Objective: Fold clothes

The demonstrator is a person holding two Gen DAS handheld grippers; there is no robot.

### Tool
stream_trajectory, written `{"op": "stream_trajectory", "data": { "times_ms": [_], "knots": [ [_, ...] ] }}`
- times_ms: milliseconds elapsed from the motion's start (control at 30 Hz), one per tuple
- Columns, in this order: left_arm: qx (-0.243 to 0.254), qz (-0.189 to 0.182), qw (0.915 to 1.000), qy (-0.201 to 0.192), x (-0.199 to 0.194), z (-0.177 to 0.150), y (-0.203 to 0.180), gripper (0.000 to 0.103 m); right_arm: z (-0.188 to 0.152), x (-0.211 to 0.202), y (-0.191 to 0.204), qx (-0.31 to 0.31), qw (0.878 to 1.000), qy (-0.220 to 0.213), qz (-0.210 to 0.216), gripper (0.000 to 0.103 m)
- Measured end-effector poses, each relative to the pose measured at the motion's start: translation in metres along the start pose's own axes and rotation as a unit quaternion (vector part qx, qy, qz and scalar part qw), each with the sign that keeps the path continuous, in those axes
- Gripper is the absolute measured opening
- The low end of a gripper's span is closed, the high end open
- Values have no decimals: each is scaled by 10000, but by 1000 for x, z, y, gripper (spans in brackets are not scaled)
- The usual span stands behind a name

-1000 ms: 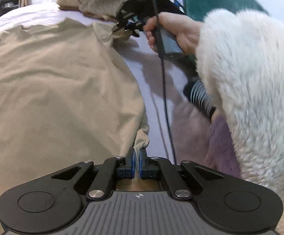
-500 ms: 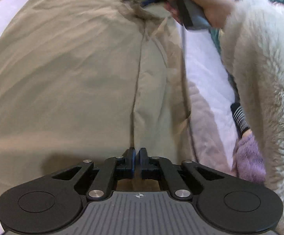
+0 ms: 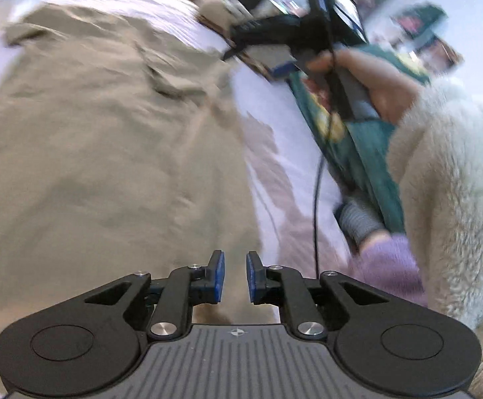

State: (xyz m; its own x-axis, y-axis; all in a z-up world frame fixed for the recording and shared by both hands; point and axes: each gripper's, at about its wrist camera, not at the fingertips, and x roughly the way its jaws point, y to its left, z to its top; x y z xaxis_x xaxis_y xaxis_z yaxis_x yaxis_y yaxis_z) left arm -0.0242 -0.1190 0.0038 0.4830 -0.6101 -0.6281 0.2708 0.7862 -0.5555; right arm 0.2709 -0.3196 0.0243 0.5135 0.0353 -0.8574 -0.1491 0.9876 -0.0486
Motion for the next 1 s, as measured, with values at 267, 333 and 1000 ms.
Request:
{"op": "stream_trajectory", "data": {
  "times_ms": [267,333,1000],
  "knots": [
    [-283,372,9956,816,50,-23,28,20,-17,47,-4,587,9973,-227,389,95],
    [-211,523,9971,517,37,-16,28,20,-7,63,7,812,9934,-314,746,96],
    [-943,3711,9233,-319,-80,-4,118,50,66,59,313,-2060,9642,-544,1578,103]
  ]
}}
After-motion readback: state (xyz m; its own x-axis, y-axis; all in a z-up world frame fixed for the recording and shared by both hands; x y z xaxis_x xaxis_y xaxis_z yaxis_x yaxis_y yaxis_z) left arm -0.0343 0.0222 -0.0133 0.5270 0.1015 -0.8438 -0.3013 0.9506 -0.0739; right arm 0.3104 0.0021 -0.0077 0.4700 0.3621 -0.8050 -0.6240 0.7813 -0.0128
